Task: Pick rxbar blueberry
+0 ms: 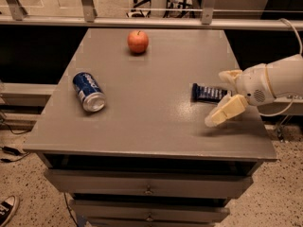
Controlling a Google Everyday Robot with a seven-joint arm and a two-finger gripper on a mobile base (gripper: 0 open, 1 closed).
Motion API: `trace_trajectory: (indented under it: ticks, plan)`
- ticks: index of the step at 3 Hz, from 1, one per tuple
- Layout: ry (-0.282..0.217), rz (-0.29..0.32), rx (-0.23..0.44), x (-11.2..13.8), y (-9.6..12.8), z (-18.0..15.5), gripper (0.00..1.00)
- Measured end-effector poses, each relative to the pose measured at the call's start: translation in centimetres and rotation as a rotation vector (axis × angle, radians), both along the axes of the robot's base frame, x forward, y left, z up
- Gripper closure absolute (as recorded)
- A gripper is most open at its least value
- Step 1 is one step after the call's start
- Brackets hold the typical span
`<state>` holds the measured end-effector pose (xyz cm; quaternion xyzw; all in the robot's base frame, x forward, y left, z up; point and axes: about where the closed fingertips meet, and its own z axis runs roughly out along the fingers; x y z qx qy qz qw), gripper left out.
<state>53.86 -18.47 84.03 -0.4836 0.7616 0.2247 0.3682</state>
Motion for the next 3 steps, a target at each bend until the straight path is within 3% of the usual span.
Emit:
trace_trajectory:
  ticks: [1,2,3]
  plan:
    - [0.011,-0.003,-0.006,0.07,-0.06,-0.75,0.18]
    - [0.024,-0.006,-0.013,0.04,-0.17,-1.37,0.5]
    - [0.023,-0.006,-0.016,0.14,-0.25,-1.23,0.72]
